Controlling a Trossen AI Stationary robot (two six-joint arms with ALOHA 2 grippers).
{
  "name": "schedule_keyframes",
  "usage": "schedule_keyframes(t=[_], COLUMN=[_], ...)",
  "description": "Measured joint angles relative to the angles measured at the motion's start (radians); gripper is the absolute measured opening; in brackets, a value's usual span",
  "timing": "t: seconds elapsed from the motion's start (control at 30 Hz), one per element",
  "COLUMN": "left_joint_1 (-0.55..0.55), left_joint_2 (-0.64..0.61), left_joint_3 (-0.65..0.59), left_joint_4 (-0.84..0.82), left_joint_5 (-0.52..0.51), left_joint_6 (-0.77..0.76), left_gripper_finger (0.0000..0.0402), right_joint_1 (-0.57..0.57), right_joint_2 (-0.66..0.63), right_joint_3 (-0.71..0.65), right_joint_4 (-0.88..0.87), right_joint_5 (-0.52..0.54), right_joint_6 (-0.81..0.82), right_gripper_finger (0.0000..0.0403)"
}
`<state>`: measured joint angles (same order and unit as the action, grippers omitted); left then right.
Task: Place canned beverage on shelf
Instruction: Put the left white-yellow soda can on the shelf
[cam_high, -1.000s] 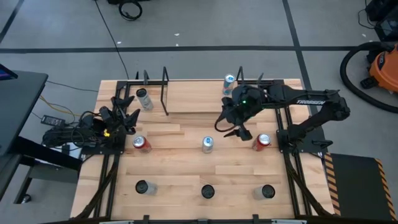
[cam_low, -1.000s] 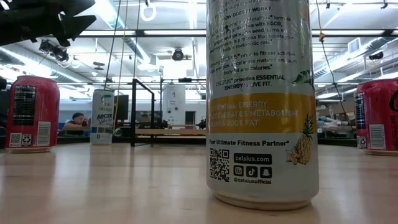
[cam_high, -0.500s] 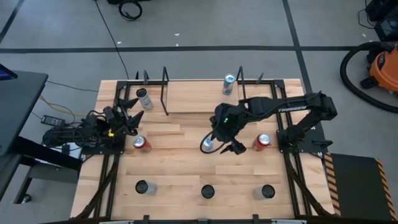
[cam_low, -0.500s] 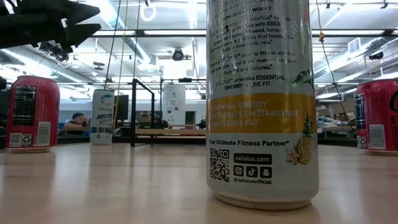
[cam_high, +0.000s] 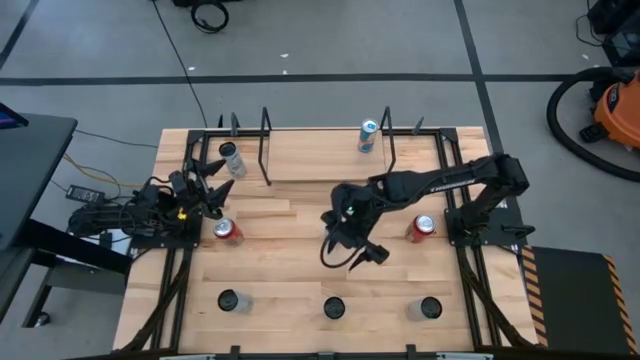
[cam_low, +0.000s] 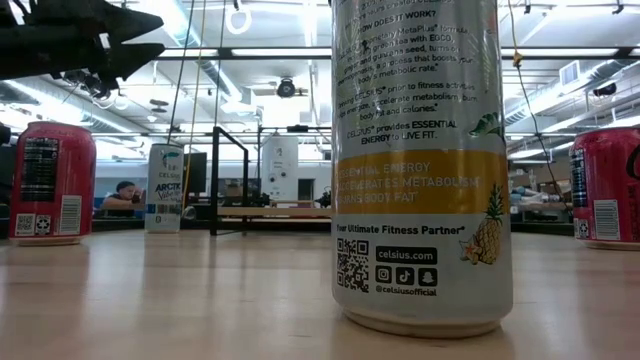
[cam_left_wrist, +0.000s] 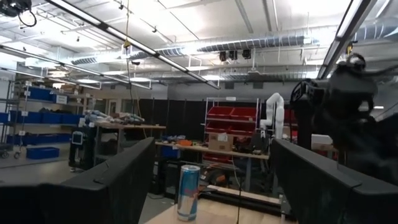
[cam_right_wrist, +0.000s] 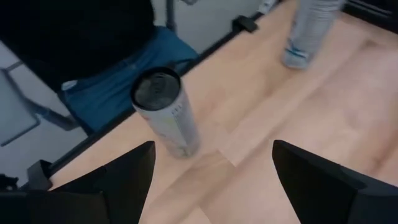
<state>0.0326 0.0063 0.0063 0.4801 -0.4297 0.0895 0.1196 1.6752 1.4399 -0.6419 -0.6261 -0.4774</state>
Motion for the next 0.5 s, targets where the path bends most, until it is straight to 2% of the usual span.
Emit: schedule_keyframes(t=[0.3,0.43,0.5], left_joint_1=[0.000,0.000,0.000], left_joint_2=[0.000,0.000,0.000], left_joint_3=[0.000,0.000,0.000], left_joint_4=[-0.003,-0.013,-0.022], left_joint_5=[0.000,0.000,0.000], left_joint_6=[0.001,-0.028,-0.048], left_gripper_finger=[0.0321,0.0321,0.0321], right_joint_1=[0.031,0.036,0.039], right_joint_2=[0.054,0.060,0.060], right_joint_3=[0.000,0.000,0.000], right_joint_4=[0.070,0.084,0.090], right_joint_5=[-0.074,-0.159,-0.163], right_joint_6=[-0.114,-0.183,-0.212], right_gripper_finger=[0.0332,0.0332,0.0332])
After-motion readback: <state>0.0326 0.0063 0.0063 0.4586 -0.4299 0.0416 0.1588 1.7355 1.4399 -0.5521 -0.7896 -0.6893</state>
